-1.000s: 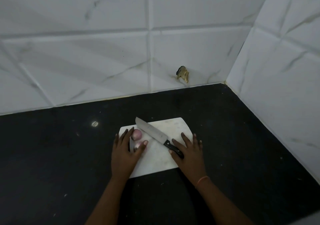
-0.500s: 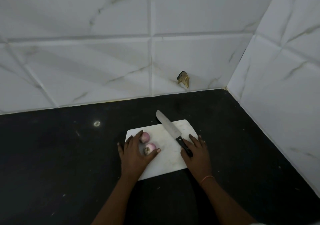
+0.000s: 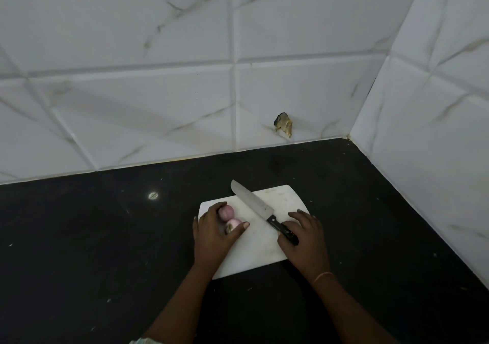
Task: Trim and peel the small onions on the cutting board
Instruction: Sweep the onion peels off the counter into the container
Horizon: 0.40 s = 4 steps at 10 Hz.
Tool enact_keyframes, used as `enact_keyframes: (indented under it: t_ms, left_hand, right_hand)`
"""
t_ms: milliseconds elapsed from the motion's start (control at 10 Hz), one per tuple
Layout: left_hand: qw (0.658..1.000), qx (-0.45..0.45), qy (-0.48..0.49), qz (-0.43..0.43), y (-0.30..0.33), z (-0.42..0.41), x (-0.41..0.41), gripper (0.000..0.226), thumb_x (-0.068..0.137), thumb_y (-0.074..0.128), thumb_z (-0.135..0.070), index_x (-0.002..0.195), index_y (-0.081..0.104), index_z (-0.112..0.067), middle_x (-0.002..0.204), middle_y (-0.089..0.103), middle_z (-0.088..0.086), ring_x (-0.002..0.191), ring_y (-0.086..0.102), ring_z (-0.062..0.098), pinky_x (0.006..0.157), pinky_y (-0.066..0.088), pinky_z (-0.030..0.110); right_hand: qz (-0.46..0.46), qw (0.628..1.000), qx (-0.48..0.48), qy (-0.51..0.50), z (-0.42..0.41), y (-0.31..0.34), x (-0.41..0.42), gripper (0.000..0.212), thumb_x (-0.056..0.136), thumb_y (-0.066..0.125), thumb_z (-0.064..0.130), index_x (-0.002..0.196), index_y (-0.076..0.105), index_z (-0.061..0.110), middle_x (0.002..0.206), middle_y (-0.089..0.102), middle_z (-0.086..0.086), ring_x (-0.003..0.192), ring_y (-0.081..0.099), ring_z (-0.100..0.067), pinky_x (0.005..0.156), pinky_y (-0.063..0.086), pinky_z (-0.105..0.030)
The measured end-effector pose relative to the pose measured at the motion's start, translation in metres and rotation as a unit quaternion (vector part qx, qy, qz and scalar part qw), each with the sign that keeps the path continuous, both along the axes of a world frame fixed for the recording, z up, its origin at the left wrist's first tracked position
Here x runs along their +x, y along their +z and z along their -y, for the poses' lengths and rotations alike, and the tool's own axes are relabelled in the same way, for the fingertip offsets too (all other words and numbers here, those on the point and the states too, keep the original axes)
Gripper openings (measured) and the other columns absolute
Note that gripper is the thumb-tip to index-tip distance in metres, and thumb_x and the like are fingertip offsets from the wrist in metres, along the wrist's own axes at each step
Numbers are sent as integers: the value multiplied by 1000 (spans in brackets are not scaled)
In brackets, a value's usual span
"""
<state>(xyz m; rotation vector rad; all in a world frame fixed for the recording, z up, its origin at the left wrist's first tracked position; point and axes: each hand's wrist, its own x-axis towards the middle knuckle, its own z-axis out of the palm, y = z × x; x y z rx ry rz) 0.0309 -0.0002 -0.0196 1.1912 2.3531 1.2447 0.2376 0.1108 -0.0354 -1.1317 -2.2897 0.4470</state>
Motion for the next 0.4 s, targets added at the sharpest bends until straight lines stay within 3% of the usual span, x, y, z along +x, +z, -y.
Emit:
enact_keyframes:
  t_ms: [100, 200, 300, 400]
  left_hand:
    - [1000, 6, -1, 1, 1, 2, 1, 73, 68, 59, -79, 125, 51, -34, 126, 58, -19, 124, 53, 9, 122, 17, 52]
    - [1000, 6, -5, 7, 0, 4, 1, 78, 68, 59, -80, 130, 51, -34, 131, 57, -18, 127, 51, 9, 122, 15, 51]
    - [1000, 1, -4, 22, 2, 2, -1, 84, 67, 60, -80, 137, 49, -33, 137, 55, -17, 131, 48, 8, 122, 15, 52]
    - [999, -7, -9, 44, 6, 4, -1, 92, 67, 56, -82, 144, 41, -34, 147, 48, -14, 138, 42, 10, 123, 13, 53]
  right_hand:
    - [-21, 1000, 3, -17, 5, 2, -1, 15, 76, 71, 28, 87, 70, 18, 108, 62, 3, 111, 54, -15, 98, 44, -37]
    - [-26, 998, -1, -57, 18, 1, -3, 14, 77, 74, 24, 88, 70, 16, 101, 62, 4, 101, 55, -14, 92, 46, -31]
    - [-32, 996, -10, -88, 32, 7, -9, 10, 77, 72, 26, 78, 66, 19, 90, 58, 7, 90, 53, -11, 84, 46, -27]
    - [-39, 994, -24, -100, 42, 14, -14, 18, 75, 73, 28, 68, 56, 24, 79, 51, 12, 77, 50, -7, 75, 47, -25]
